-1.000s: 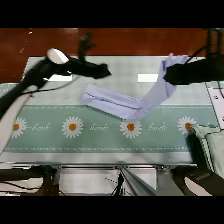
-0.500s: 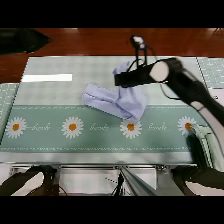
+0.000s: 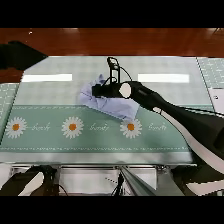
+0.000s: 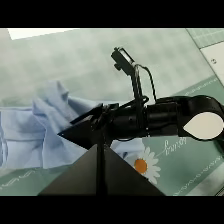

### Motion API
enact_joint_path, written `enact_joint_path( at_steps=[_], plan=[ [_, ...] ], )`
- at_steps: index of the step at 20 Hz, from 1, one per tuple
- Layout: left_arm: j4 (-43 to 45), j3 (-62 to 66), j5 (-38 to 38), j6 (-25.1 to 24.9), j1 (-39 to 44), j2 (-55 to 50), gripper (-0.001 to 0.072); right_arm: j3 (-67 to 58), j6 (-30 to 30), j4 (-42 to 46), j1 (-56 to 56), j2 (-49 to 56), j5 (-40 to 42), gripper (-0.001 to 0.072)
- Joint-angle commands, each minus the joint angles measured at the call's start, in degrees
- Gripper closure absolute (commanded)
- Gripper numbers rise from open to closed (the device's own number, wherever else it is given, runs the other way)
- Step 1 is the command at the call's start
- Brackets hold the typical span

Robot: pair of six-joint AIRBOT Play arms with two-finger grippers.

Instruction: Fold the shirts.

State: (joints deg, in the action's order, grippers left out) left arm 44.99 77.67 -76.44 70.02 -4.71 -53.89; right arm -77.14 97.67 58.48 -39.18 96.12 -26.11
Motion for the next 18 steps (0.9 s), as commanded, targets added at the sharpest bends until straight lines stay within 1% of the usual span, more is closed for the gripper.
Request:
enact_joint_path(
  at_steps=[1, 3, 5, 7, 8, 9, 10, 11, 12, 13, 15, 18],
  plan=[
    [0.90, -6.12, 0.66, -0.31, 0.20, 0.39, 0.0682, -0.02, -3.96, -1.49, 0.28, -0.52, -2.84, 0.0213],
    [2.75, -9.73, 1.31, -0.31, 0.20, 0.39, 0.0682, 0.00, -6.29, 3.87, 2.80, -3.52, -12.41, 0.0214],
    [5.81, -11.10, 1.42, -0.31, 0.09, 0.39, 0.0682, 0.00, -6.25, 16.20, 6.38, -7.63, -25.73, 0.0214],
    [6.99, -11.06, 1.44, -0.31, -0.04, 0.44, 0.0682, 0.02, -6.03, 31.21, 11.21, -11.39, -40.37, 0.0222],
    [6.97, -11.06, 1.44, -0.31, -0.02, 0.44, 0.0682, 0.17, -6.03, 36.61, 14.21, -12.41, -46.27, 0.0233],
    [6.93, -11.06, 1.40, -0.28, -0.02, 0.44, 0.0682, 1.46, -5.88, 39.21, 18.25, -13.55, -49.99, 0.0232],
    [6.93, -11.06, 1.33, -0.28, -0.02, 0.46, 0.0682, 3.80, -5.18, 37.77, 22.43, -14.86, -51.36, 0.0232],
    [6.93, -11.06, 1.18, -0.28, -0.02, 0.46, 0.0682, 7.43, -4.04, 32.96, 26.93, -16.44, -50.88, 0.0229],
    [6.93, -11.06, 1.16, -0.28, -0.02, 0.46, 0.0682, 11.52, -3.67, 25.86, 30.60, -17.81, -48.54, 0.0214],
    [6.93, -11.06, 1.20, -0.28, -0.02, 0.46, 0.0681, 16.31, -4.09, 16.61, 33.66, -18.97, -44.48, 0.0149],
    [6.91, -11.06, 1.18, -0.26, 0.00, 0.44, 0.0681, 25.14, -6.56, 1.57, 35.98, -19.87, -35.34, 0.0130],
    [6.91, -11.06, -0.17, -0.28, 0.09, 0.46, 0.0681, 34.97, -7.21, -12.83, 33.73, -19.85, -20.83, 0.0130]
  ],
)
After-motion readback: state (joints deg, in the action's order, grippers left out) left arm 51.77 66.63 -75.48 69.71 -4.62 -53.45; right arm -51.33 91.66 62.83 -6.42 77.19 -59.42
